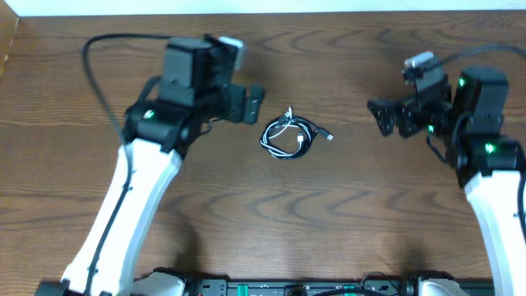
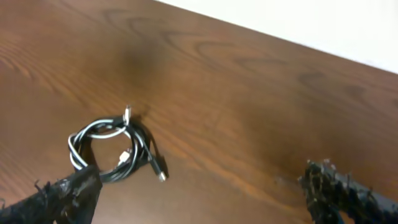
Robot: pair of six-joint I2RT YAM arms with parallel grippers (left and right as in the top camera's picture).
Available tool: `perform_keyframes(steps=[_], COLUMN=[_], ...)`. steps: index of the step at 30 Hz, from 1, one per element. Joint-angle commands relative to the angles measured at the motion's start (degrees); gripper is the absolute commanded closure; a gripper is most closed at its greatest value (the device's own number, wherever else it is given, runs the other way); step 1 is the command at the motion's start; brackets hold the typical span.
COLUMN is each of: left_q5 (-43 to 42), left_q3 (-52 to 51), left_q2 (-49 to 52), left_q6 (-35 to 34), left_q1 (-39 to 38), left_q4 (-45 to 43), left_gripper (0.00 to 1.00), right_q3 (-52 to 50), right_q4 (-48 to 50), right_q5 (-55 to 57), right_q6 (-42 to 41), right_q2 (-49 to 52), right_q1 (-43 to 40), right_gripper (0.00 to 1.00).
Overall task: Untangle cables
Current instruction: 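Move left gripper forward to the cable bundle, right gripper toward center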
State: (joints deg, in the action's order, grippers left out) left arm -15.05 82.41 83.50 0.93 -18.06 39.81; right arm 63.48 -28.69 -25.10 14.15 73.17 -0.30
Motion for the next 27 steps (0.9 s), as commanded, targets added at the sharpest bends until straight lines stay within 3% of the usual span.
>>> perform_keyframes(steps=[1, 7, 12, 15, 17, 19, 23, 27], left_q5=[-3.1, -15.1, -14.8, -9.8, -5.7, -3.2, 3.4, 4.7], left_q3=[1.1, 1.1, 1.0, 1.0, 1.0, 0.9, 0.5, -0.2], left_q2=[4.3, 7.9, 8.6, 10.6, 12.7, 14.8, 18.1, 20.6], left_q6=[-4.3, -7.7, -7.8, -15.2, -21.6, -28.5, -39.7, -45.8], left_q1=[-1.7, -2.9, -2.9, -2.9, -2.9, -2.9, -2.9, -3.0], left_q4=[0.4, 5.3, 5.5, 4.7, 4.7, 5.2, 6.8, 6.6], left_gripper=[0.0, 0.0, 0.0, 0.0, 0.0, 0.01, 0.16, 0.4], right_q3=[2.8, 2.8, 2.8, 2.8, 2.8, 2.8, 2.8, 2.8], right_q4=[0.0, -0.7, -0.6, -0.5, -0.5, -0.4, -0.6, -1.0], right_q5=[-1.0, -4.6, -6.4, -3.3, 0.0, 2.3, 2.7, 2.7], right_q6=[2.2, -2.0, -2.3, -2.6, -5.7, -9.0, -13.5, -16.8], right_q2=[2.0, 2.2, 2.2, 2.6, 3.0, 3.4, 3.6, 3.6], right_q1=[0.4, 0.4, 0.4, 0.4, 0.4, 0.4, 0.4, 0.4], right_gripper=[0.01, 0.01, 0.01, 0.01, 0.12, 0.15, 0.2, 0.25])
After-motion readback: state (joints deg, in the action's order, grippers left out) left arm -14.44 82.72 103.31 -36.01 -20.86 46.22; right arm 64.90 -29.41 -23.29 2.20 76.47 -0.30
